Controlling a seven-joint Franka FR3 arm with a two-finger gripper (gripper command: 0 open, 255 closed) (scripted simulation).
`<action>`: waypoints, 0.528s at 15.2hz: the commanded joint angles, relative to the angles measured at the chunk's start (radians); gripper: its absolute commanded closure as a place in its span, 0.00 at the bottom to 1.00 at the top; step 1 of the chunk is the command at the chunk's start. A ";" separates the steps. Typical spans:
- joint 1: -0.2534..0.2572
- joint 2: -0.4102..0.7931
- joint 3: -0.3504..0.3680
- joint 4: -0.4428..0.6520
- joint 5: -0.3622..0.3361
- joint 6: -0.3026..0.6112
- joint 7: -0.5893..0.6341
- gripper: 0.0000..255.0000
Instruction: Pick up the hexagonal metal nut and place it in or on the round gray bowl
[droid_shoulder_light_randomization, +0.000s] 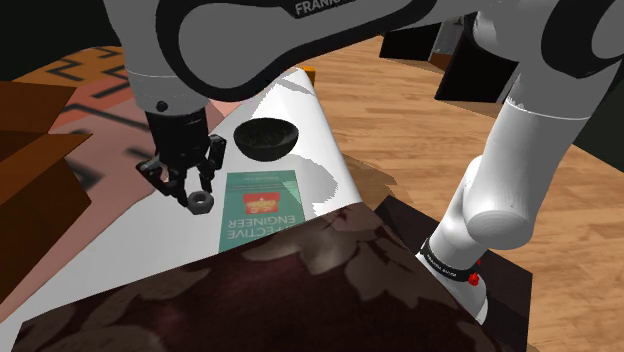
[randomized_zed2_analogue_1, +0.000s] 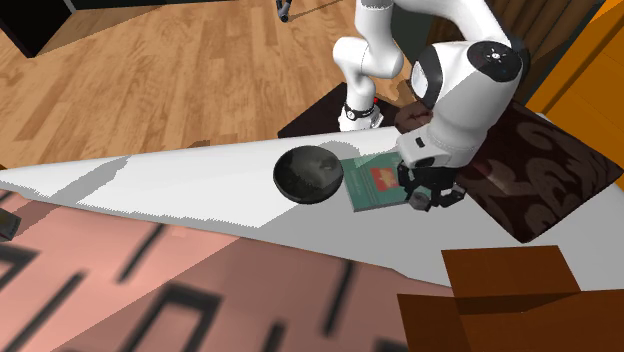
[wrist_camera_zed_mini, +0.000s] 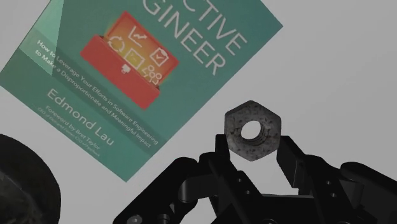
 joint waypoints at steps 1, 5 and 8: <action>-0.001 -0.006 0.000 0.020 0.004 -0.026 -0.003 1.00; -0.001 -0.012 0.001 0.067 0.008 -0.078 -0.005 1.00; -0.001 -0.014 0.002 0.106 0.009 -0.118 -0.005 1.00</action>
